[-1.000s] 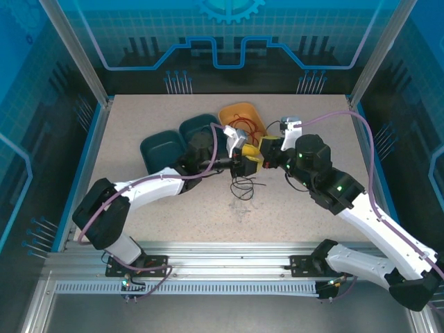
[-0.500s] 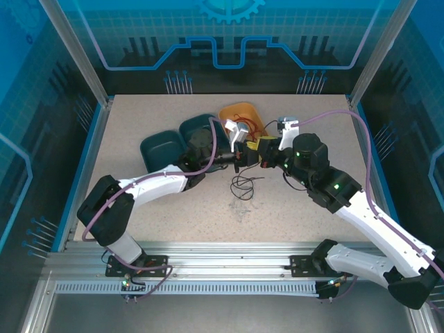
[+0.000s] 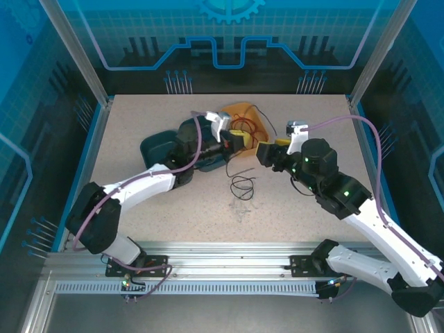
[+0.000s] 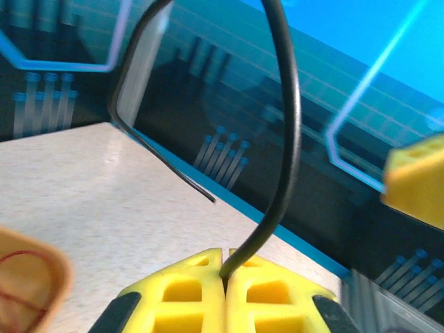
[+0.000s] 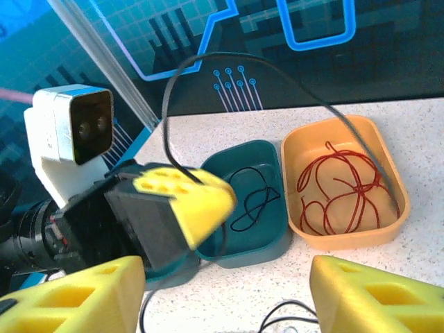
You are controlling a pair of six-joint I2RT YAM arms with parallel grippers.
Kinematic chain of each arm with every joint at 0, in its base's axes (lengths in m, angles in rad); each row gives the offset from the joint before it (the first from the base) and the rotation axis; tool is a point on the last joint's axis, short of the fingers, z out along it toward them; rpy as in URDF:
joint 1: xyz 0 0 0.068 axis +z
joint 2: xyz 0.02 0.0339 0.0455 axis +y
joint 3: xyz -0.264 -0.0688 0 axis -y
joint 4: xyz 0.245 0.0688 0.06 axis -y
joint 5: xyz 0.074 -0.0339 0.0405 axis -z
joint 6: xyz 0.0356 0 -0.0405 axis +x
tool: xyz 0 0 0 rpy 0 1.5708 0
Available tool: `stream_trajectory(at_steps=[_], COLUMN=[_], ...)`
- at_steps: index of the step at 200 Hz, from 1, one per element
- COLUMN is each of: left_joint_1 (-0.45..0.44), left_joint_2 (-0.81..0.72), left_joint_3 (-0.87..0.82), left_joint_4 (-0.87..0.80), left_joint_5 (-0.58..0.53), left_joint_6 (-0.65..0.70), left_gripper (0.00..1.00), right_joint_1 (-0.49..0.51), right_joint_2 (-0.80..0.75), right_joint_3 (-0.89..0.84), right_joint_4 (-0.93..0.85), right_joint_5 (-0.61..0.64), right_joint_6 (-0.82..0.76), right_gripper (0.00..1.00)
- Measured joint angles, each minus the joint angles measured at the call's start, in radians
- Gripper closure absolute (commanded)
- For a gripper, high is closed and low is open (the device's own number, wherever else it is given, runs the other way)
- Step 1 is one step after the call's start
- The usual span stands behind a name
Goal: Untangle the cables
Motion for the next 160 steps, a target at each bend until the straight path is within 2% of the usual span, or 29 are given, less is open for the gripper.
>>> stream_trajectory(at_steps=[14,19,24,26,83,160], left_joint_1=[0.041,0.054,0.066,0.071,0.149,0.223], left_joint_2=[-0.021,-0.027,-0.033,-0.035,-0.055,0.077], left_joint_3=[-0.013,-0.016,-0.018,-0.018,-0.017,0.016], left_joint_4=[-0.032,-0.046,-0.062,-0.070,-0.283,-0.290], left_joint_5=[-0.028,-0.036,-0.045,-0.048,-0.161,-0.202], left_joint_6=[0.000,0.000,0.000,0.000,0.037,0.053], left_gripper=[1.00,1.00,1.00,1.00,1.00,1.00], right_joint_1=[-0.010,-0.012,-0.015,-0.016,-0.024,-0.026], right_joint_2=[-0.009,-0.010,-0.010,-0.010,-0.018,-0.016], right_joint_3=[0.000,0.000,0.000,0.000,-0.005,-0.013], right_joint_4=[-0.026,-0.035,-0.047,-0.050,-0.100,-0.106], right_joint_5=[0.006,0.009,0.012,0.013,0.035,0.035], right_joint_6=[0.002,-0.002,0.002,-0.001,0.005,0.008], right_gripper=[0.21,0.14,0.01,0.00,0.00,0.00])
